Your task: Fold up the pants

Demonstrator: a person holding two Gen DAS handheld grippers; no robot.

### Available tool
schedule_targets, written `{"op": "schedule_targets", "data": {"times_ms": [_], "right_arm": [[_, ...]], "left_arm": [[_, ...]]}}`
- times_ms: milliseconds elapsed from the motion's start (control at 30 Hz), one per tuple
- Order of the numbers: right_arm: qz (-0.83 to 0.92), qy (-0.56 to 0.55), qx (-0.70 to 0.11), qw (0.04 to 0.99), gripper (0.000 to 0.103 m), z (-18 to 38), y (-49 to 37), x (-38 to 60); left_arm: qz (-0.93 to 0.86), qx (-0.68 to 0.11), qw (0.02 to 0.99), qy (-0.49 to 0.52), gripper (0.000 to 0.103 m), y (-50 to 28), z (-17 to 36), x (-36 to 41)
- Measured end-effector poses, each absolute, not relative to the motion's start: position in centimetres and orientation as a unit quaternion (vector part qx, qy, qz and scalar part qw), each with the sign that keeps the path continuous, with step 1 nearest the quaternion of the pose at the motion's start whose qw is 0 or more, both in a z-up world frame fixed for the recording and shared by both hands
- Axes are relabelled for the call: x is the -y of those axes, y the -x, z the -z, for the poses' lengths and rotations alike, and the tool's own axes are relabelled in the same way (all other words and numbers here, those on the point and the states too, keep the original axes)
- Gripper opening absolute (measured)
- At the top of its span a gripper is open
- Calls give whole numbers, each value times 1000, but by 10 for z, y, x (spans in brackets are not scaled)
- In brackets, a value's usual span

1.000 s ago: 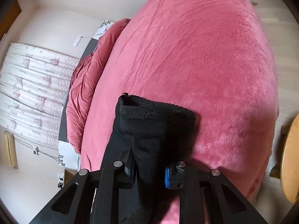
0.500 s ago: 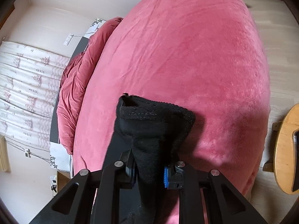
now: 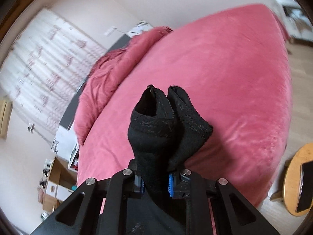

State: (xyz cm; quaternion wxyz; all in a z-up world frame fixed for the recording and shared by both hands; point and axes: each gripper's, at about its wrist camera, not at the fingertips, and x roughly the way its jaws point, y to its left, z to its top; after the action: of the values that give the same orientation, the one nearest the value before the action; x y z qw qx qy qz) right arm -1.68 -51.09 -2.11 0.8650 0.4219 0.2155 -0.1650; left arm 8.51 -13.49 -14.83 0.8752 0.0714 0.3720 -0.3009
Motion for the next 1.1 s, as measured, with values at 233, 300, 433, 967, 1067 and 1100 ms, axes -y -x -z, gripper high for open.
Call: {"op": "schedule_targets", "data": {"times_ms": [233,300,433,967,1067,1100], "right_arm": [[161,-344,-213,900,17,-24,10,432],[161,-303,-216,914,17,-32,9,411],[141,-256,-218,931,17,-41,5,370],[18,-164,-312,936,17,17,-19,248],[-5,-135,-341,930,17,43,-30,219],[-14,-124,-353,927,17,53,-34,208]], "left_arm": [[283,-382,879,-28,53,-78,134,108],[268,-378,886,-21,54,-76,130,94],[222,-366,904,11,54,-74,123,53],[150,-364,918,42,60,-73,148,-2],[155,-363,917,53,60,-74,147,-5],[158,-362,917,61,60,-75,147,-7]]}}
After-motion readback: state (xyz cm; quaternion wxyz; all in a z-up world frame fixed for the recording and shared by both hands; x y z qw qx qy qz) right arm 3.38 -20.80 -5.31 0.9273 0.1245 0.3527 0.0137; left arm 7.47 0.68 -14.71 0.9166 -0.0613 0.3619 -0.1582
